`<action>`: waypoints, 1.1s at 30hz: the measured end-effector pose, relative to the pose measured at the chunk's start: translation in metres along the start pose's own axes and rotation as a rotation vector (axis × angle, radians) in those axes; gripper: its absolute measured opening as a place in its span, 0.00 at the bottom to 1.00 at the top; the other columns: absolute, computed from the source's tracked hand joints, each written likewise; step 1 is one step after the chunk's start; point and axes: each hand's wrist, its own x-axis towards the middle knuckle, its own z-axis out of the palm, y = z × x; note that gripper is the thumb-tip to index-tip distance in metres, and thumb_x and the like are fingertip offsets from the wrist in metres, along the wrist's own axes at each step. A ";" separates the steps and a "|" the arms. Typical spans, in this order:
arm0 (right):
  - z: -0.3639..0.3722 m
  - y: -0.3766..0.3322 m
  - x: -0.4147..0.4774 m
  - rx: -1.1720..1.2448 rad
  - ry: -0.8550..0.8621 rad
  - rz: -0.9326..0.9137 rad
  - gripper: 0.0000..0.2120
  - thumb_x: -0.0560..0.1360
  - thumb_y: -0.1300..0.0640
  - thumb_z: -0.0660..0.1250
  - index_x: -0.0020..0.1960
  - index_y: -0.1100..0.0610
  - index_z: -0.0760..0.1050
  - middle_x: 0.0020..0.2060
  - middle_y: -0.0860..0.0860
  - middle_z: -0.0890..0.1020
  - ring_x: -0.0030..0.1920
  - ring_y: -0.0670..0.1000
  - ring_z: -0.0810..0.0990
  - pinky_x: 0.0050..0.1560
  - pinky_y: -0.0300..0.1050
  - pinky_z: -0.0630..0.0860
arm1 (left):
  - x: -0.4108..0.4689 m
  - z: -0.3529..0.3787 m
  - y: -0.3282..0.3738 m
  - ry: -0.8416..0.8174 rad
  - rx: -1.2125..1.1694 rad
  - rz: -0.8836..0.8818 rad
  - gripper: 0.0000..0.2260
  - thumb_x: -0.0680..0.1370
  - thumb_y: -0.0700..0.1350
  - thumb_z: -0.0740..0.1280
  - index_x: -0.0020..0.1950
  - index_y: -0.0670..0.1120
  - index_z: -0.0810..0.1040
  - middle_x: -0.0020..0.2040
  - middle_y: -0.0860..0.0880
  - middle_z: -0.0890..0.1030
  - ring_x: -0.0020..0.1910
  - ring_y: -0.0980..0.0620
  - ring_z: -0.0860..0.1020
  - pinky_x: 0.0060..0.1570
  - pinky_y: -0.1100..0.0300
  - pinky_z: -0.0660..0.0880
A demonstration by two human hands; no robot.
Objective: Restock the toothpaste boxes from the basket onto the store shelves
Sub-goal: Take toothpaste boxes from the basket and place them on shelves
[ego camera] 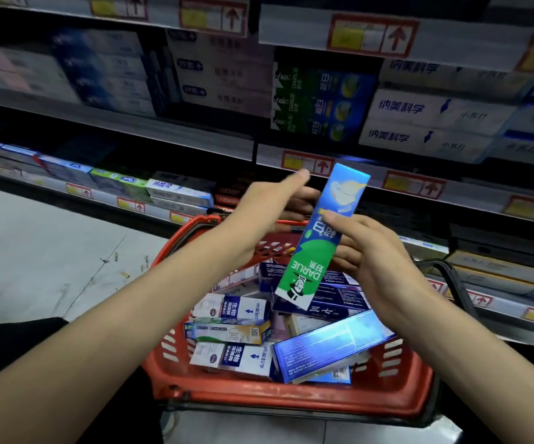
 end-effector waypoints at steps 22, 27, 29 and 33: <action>-0.027 -0.032 -0.001 0.473 -0.021 -0.064 0.09 0.65 0.69 0.66 0.43 0.60 0.73 0.51 0.61 0.81 0.56 0.61 0.83 0.67 0.55 0.78 | -0.006 -0.019 0.005 -0.216 -0.345 -0.375 0.24 0.81 0.63 0.61 0.59 0.42 0.79 0.37 0.45 0.80 0.30 0.52 0.75 0.21 0.66 0.66; -0.025 -0.034 -0.003 0.461 0.076 -0.009 0.17 0.71 0.73 0.59 0.29 0.57 0.72 0.34 0.54 0.81 0.42 0.56 0.82 0.45 0.44 0.79 | -0.008 -0.029 0.017 -0.165 -0.362 -0.255 0.14 0.78 0.51 0.64 0.55 0.43 0.79 0.45 0.43 0.82 0.35 0.49 0.80 0.29 0.63 0.72; -0.026 -0.037 -0.003 0.521 0.144 0.009 0.17 0.73 0.73 0.57 0.30 0.57 0.67 0.22 0.49 0.74 0.29 0.49 0.79 0.45 0.44 0.77 | -0.006 -0.032 0.019 -0.114 -0.389 -0.166 0.10 0.76 0.44 0.65 0.54 0.42 0.77 0.46 0.43 0.83 0.36 0.48 0.81 0.32 0.60 0.75; -0.028 -0.037 -0.001 0.582 0.145 -0.035 0.12 0.73 0.73 0.57 0.35 0.59 0.67 0.25 0.51 0.74 0.30 0.50 0.79 0.52 0.51 0.83 | -0.004 -0.038 0.018 -0.093 -0.351 -0.034 0.15 0.72 0.42 0.65 0.58 0.46 0.81 0.50 0.45 0.84 0.42 0.50 0.78 0.40 0.58 0.77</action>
